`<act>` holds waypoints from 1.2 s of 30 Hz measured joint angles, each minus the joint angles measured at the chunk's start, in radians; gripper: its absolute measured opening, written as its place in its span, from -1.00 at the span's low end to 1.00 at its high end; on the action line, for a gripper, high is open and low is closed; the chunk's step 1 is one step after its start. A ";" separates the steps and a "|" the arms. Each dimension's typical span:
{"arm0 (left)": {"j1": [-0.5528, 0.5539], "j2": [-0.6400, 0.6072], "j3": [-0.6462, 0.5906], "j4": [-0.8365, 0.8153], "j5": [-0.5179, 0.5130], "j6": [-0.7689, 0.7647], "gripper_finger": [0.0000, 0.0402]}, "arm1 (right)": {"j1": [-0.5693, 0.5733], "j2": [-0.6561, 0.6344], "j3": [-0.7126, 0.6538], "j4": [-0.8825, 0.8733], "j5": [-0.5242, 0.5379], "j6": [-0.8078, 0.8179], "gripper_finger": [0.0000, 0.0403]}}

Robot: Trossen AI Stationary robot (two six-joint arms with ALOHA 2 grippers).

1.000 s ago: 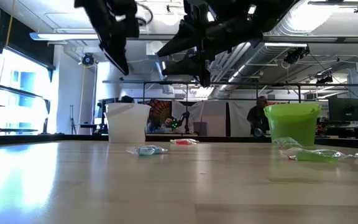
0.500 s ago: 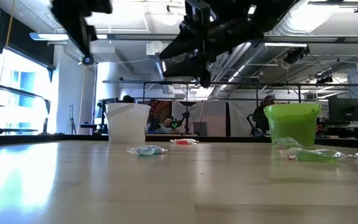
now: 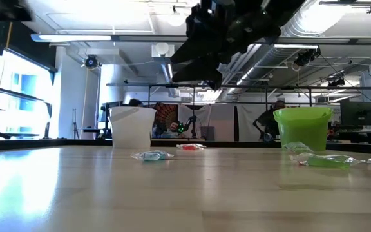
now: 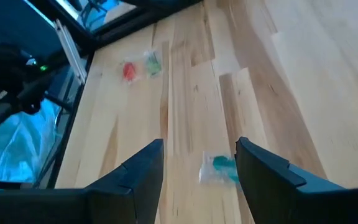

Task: Sort candy by brand, put in halloween buckets
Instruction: Put the red gummy into the white bucket

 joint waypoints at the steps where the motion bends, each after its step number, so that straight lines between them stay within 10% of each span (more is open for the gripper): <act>1: -0.041 0.014 0.000 0.000 -0.011 -0.036 -0.28 | 0.006 0.000 0.000 -0.006 0.006 -0.003 -0.08; 13: -0.301 0.209 0.000 0.165 -0.030 -0.309 -0.28 | 0.068 0.000 0.000 -0.015 0.130 0.004 -0.08; 36: -0.338 0.421 -0.104 0.192 0.066 -0.431 0.17 | 0.072 0.000 0.000 -0.014 0.127 0.009 -0.08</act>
